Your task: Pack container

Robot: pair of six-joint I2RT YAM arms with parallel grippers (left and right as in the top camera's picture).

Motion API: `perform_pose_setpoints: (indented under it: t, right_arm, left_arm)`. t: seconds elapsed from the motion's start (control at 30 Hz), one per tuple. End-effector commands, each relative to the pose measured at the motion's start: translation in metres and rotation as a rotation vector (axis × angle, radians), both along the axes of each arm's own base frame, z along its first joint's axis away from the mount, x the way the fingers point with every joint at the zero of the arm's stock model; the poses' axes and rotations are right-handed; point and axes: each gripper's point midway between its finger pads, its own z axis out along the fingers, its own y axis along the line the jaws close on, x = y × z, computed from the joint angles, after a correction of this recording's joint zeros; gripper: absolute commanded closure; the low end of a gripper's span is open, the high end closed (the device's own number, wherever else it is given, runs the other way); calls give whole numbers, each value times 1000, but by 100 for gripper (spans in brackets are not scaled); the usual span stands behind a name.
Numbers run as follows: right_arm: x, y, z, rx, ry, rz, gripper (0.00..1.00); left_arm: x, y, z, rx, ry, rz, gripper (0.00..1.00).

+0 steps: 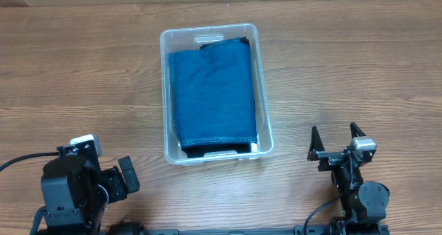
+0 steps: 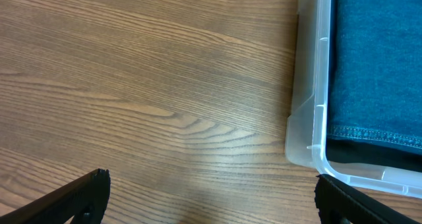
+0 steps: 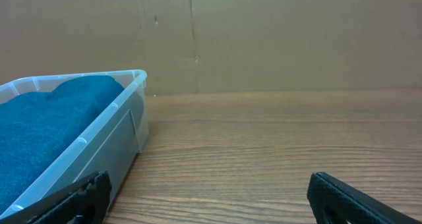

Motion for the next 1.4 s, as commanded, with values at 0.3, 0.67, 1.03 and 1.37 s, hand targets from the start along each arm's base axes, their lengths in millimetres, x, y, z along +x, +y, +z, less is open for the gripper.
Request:
perform_pose_setpoints:
  t: [0.3, 0.67, 1.03, 1.37]
  right_arm:
    - [0, 1, 3, -6, -14, 3, 0]
    - [0, 1, 3, -6, -14, 3, 0]
    - [0, 1, 3, -6, -14, 3, 0]
    - [0, 1, 3, -6, -14, 3, 0]
  left_arm:
    - [-1, 4, 6, 31, -50, 1, 0]
    - [52, 1, -35, 55, -451, -40, 0]
    - [78, 1, -35, 116, -849, -56, 0]
    - [88, -12, -79, 53, -794, -124, 0]
